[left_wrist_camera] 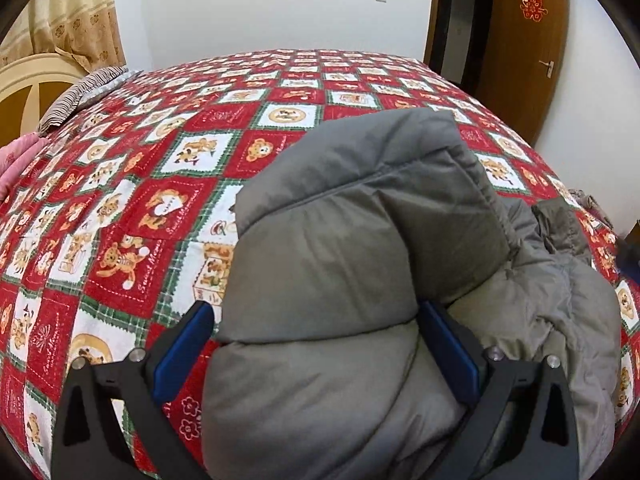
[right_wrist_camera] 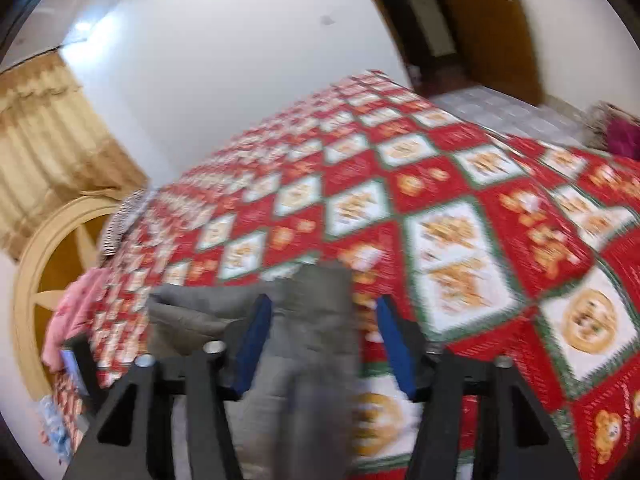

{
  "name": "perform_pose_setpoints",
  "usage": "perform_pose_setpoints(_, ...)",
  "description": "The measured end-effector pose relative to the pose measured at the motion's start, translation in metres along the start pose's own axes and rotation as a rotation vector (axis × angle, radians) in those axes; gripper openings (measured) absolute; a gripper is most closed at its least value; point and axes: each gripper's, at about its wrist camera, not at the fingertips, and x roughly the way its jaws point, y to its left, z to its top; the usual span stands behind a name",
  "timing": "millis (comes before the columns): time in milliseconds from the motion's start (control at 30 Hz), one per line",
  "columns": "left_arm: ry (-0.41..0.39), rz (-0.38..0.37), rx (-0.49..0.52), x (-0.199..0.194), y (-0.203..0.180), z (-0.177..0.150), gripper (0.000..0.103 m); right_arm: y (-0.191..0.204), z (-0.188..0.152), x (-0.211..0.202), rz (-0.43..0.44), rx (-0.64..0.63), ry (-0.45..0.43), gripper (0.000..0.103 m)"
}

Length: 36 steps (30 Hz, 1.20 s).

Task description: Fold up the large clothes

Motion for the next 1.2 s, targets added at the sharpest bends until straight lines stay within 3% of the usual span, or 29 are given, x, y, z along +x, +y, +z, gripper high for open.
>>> perform_pose_setpoints(33, -0.005, 0.005, 0.003, -0.001, -0.001, 0.0, 0.103, -0.002, -0.003, 0.01, 0.015, 0.014, 0.033, 0.025)
perform_pose_setpoints(133, -0.013, 0.022, 0.012, -0.002, -0.003, -0.001, 0.103, 0.014, -0.018, 0.042, 0.091, 0.008, 0.107, 0.017)
perform_pose_setpoints(267, -0.008, 0.046, 0.024, 0.0, -0.005, 0.0, 0.103, 0.051, -0.039, 0.069, 0.049, -0.143, 0.142, 0.015)
perform_pose_setpoints(467, -0.009, 0.067, 0.039, 0.0, -0.007, 0.0, 0.103, 0.04, -0.045, 0.075, 0.101, -0.1, 0.113, 0.012)
perform_pose_setpoints(633, 0.058, -0.012, 0.063, -0.014, 0.004, 0.014, 0.103, 0.041, -0.027, 0.054, 0.085, -0.131, 0.155, 0.012)
perform_pose_setpoints(833, -0.022, 0.019, 0.141, -0.038, 0.006, 0.059, 0.103, 0.06, 0.009, -0.013, 0.057, -0.17, 0.039, 0.012)
perform_pose_setpoints(933, -0.025, 0.044, 0.153, -0.022, -0.005, 0.08, 0.103, 0.078, 0.011, 0.0, 0.076, -0.166, 0.097, 0.013)
perform_pose_setpoints(1067, 0.0, 0.09, 0.198, 0.011, -0.026, 0.093, 0.103, 0.08, -0.009, 0.047, -0.001, -0.136, 0.181, 0.013)
perform_pose_setpoints(1200, 0.032, 0.105, 0.236, 0.034, -0.041, 0.09, 0.103, 0.072, -0.028, 0.066, 0.015, -0.12, 0.177, 0.013)
